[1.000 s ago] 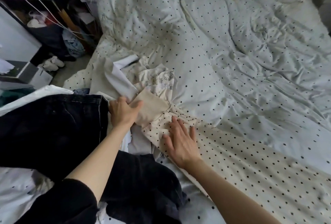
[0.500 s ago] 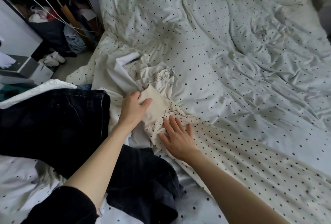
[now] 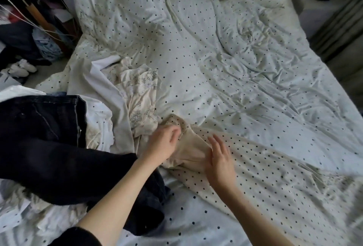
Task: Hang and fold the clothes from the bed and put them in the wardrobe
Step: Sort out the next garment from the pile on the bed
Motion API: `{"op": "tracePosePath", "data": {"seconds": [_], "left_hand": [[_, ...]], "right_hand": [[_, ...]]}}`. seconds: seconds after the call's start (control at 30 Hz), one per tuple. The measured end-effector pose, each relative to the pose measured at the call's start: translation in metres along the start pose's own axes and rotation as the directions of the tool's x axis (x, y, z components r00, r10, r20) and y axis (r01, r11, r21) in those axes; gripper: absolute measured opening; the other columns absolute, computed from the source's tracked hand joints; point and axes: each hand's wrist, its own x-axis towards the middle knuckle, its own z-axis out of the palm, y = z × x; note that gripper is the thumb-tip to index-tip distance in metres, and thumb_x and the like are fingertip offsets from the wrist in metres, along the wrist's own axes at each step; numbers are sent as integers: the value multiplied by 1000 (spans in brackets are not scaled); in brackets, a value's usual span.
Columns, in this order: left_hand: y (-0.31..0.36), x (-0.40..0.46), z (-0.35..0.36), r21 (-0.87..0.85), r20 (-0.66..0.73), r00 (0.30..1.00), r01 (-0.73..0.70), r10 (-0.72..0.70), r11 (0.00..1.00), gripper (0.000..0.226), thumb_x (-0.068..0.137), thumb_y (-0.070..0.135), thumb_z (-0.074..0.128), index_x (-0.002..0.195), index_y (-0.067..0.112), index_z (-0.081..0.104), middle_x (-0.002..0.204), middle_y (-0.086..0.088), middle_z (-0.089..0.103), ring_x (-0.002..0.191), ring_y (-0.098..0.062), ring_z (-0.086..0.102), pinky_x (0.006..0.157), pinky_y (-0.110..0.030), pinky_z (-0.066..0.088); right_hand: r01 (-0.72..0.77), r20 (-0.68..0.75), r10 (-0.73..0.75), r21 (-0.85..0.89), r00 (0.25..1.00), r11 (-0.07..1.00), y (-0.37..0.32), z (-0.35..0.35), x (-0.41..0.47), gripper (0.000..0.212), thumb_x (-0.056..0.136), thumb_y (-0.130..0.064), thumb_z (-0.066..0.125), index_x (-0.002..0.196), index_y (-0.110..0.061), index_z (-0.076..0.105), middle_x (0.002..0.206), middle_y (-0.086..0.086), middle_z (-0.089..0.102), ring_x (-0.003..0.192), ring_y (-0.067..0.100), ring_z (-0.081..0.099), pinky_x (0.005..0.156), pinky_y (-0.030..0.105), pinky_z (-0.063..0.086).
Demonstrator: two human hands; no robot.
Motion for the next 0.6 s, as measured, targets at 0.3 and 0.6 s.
{"op": "tracePosePath", "data": {"seconds": [0.3, 0.6], "left_hand": [[-24, 17, 4, 483, 181, 921, 222, -345, 847, 60, 94, 46, 44, 133, 1, 37, 120, -17, 60, 107, -32, 59, 84, -39, 49], [-3, 10, -2, -51, 80, 899, 435, -430, 899, 20, 76, 24, 65, 84, 7, 62, 80, -5, 64, 79, -24, 61, 65, -29, 45]], "right_hand": [[396, 383, -260, -337, 887, 854, 0, 18, -23, 41, 96, -40, 41, 129, -20, 55, 139, 6, 50, 133, 24, 42, 112, 46, 29], [393, 516, -198, -301, 833, 869, 16, 10, -17, 50, 101, -45, 17, 148, -27, 20, 158, -1, 15, 146, 15, 7, 118, 36, -4]]}}
